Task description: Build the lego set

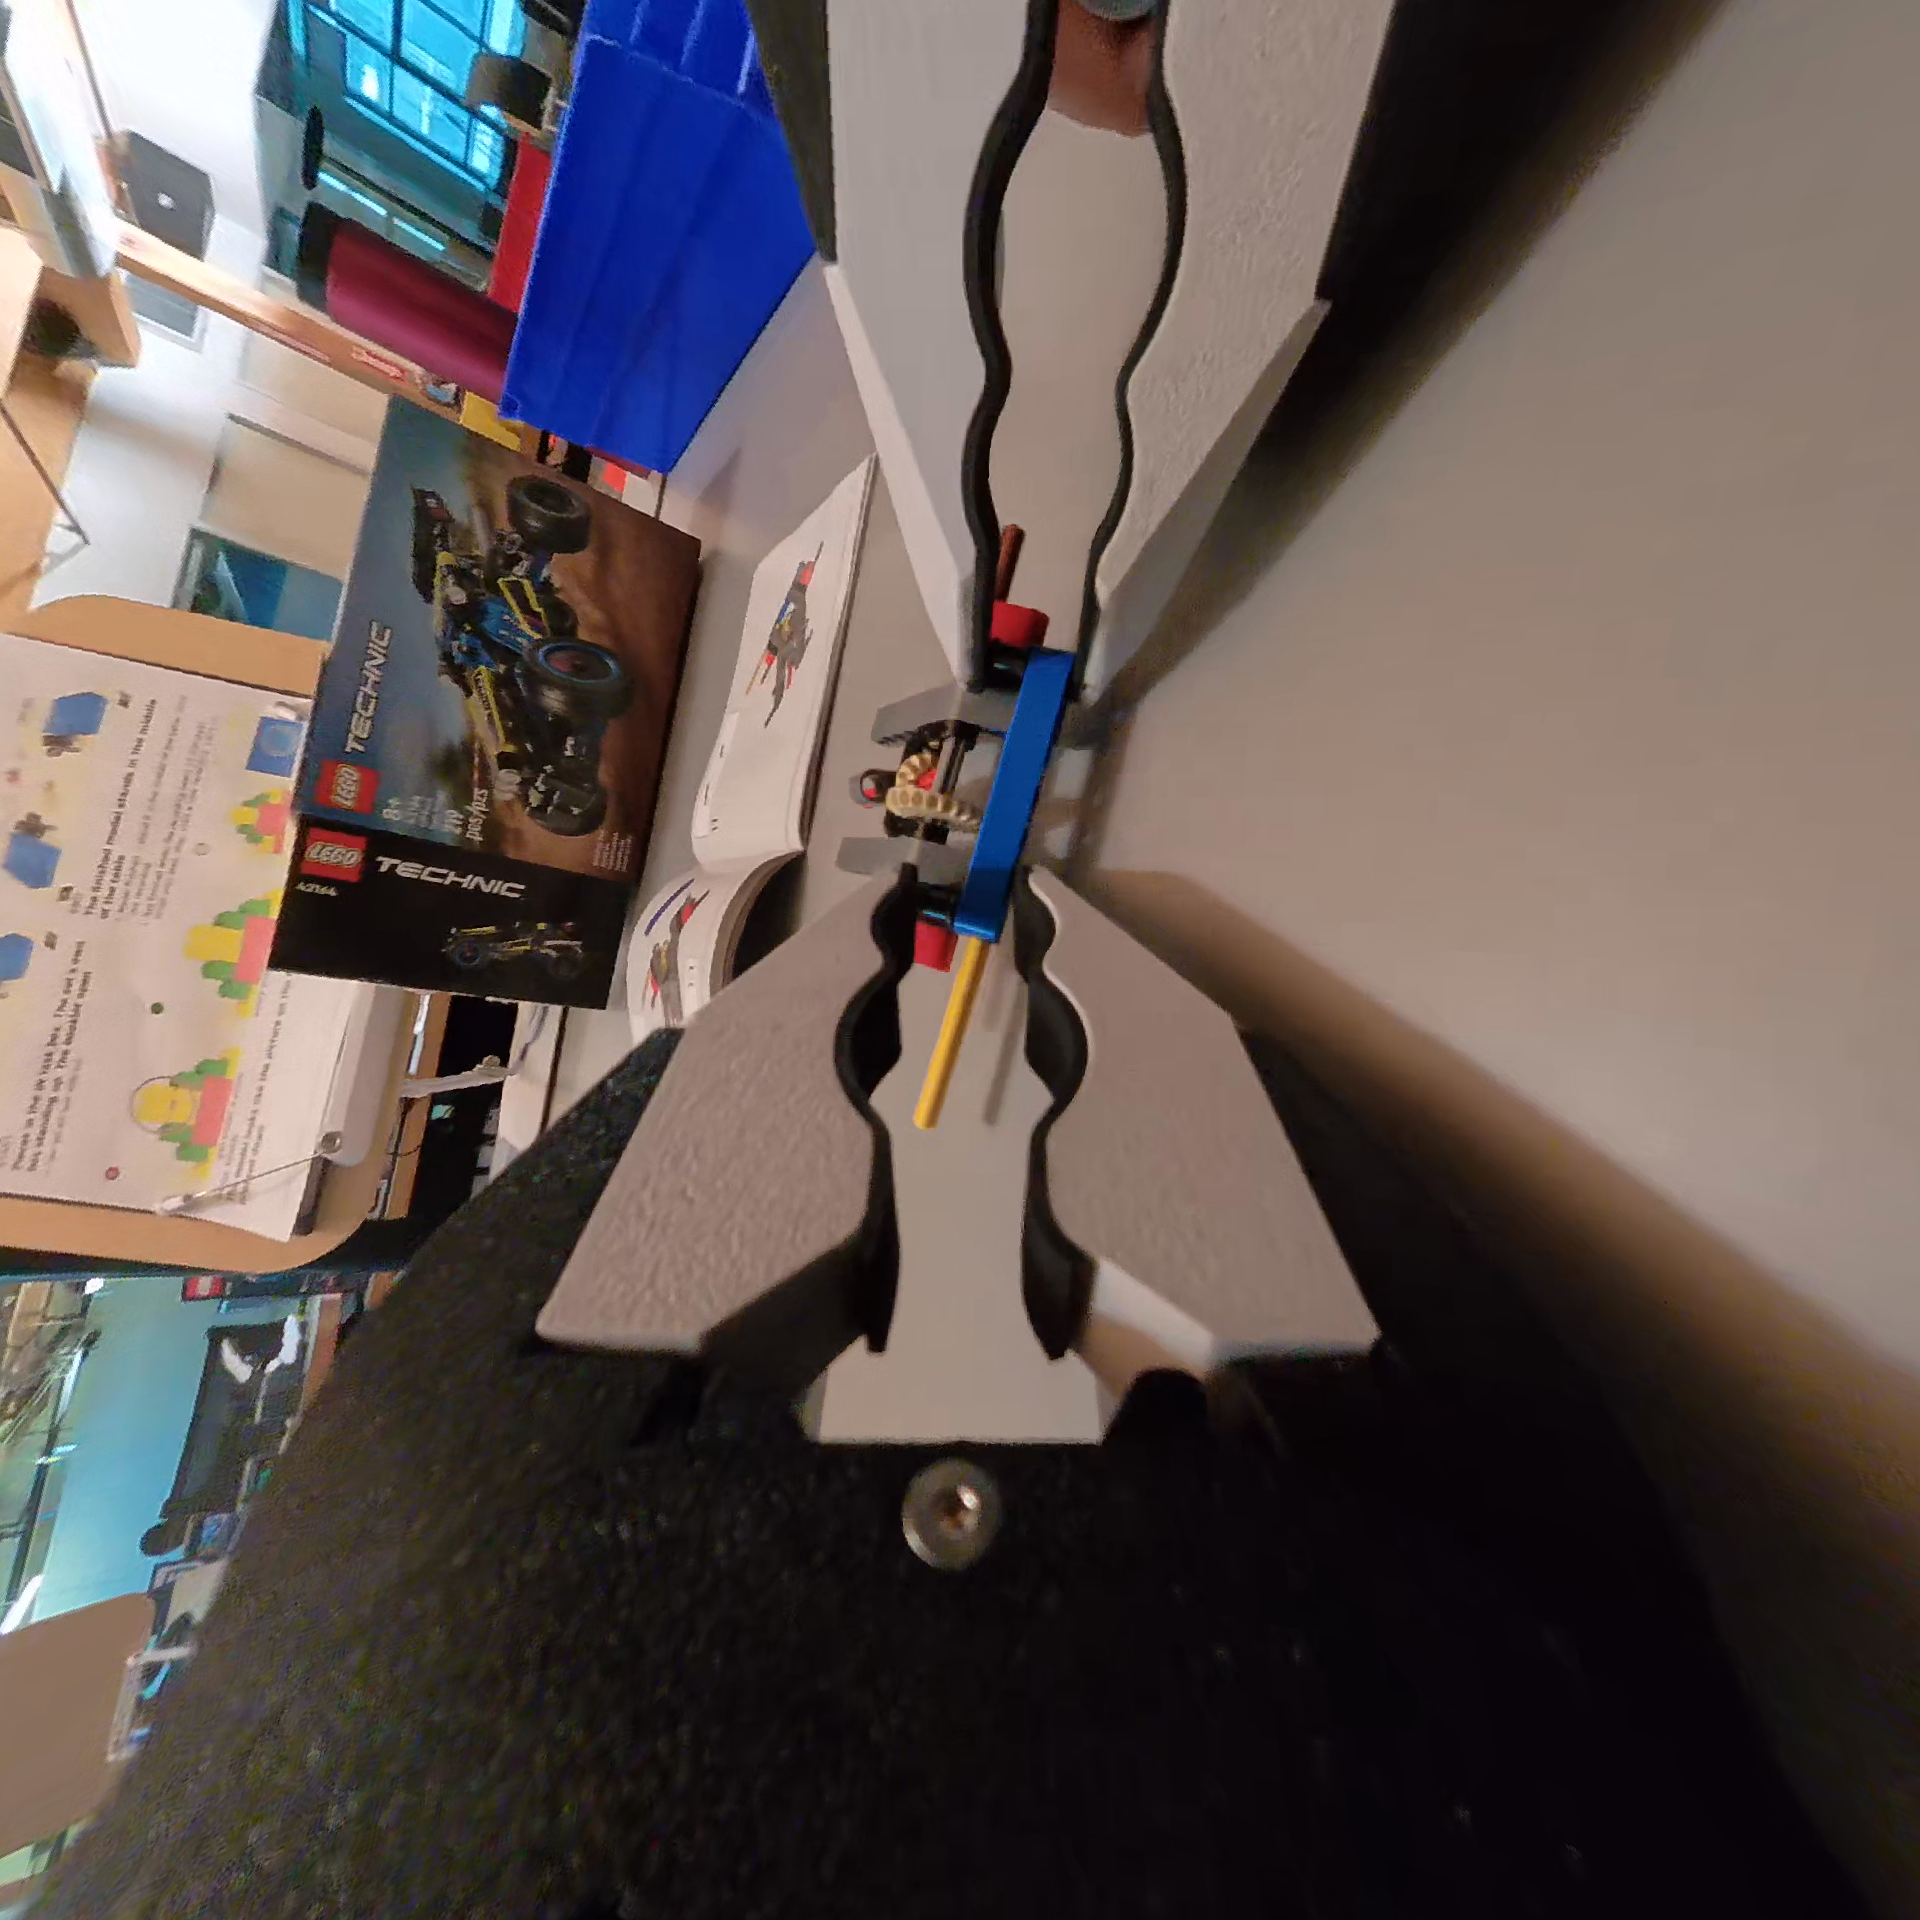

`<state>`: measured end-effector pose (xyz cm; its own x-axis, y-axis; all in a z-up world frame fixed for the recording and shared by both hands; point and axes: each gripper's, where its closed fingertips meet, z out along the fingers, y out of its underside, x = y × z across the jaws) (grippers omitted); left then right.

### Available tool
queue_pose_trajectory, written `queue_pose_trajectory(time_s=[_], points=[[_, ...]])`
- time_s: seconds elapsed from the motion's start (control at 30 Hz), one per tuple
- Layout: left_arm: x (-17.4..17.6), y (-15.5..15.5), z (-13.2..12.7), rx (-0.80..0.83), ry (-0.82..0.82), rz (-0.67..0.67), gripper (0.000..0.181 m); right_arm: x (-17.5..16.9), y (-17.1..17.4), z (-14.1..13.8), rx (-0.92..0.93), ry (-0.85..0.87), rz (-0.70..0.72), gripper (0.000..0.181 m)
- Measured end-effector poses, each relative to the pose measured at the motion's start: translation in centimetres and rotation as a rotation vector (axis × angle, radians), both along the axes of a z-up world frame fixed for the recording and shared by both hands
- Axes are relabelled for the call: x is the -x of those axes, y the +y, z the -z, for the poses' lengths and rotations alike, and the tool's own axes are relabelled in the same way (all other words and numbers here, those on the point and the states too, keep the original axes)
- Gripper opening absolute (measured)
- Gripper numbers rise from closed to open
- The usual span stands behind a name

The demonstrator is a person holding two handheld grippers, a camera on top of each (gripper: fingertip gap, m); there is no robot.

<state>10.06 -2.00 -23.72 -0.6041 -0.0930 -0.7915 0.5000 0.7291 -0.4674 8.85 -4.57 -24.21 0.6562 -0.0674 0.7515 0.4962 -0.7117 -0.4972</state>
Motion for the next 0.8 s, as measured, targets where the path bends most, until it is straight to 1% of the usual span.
queue_pose_trajectory(time_s=[0.07, 0.13, 0.2, 0.27, 0.43, 0.5, 0.53, 0.57, 0.6, 0.7, 0.8], points=[[0.2, 0.1, 0.1, -0.004, 0.035, 0.019, 0.016, 0.3, 0.1, 0.0, -0.006, 0.043, -0.018, 0.015], [0.4, 0.1, -0.4, 0.016, 0.084, 0.044, 0.015, 0.3, 0.1, -0.6, -0.025, 0.069, -0.026, 0.014], [1.1, 0.2, -0.9, 0.011, 0.21, 0.083, 0.014, 0.9, 0.2, -1.1, -0.033, 0.16, -0.044, 0.015], [1.7, 0.3, -2.5, 0.037, 0.348, 0.124, 0.014, 1.3, 0.3, -2.5, -0.08, 0.242, -0.058, 0.015], [2.5, 0.8, -7.0, 0.127, 0.809, 0.166, 0.013, 1.9, 0.8, -7.2, -0.291, 0.564, -0.085, 0.015], [3.0, 1.0, -7.8, 0.14, 1.095, 0.182, 0.01, 1.8, 0.9, -8.0, -0.356, 0.732, -0.075, 0.014], [2.9, 0.9, -8.1, 0.157, 1.237, 0.189, 0.009, 1.5, 0.8, -8.0, -0.38, 0.824, -0.061, 0.01], [2.3, 0.7, -8.0, 0.18, 1.343, 0.192, 0.008, 0.9, 0.8, -7.8, -0.41, 0.899, -0.041, 0.009], [1.5, 0.5, -7.6, 0.199, 1.412, 0.193, 0.007, 0.3, 0.7, -7.3, -0.431, 0.965, -0.026, 0.009], [-1.4, -0.1, -5.5, 0.246, 1.527, 0.156, 0.007, -2.6, 0.2, -5.0, -0.501, 1.114, 0.075, 0.01], [-3.6, -0.6, -4.0, 0.315, 1.582, 0.133, 0.005, -4.5, -0.3, -4.1, -0.598, 1.187, 0.107, 0.008]])
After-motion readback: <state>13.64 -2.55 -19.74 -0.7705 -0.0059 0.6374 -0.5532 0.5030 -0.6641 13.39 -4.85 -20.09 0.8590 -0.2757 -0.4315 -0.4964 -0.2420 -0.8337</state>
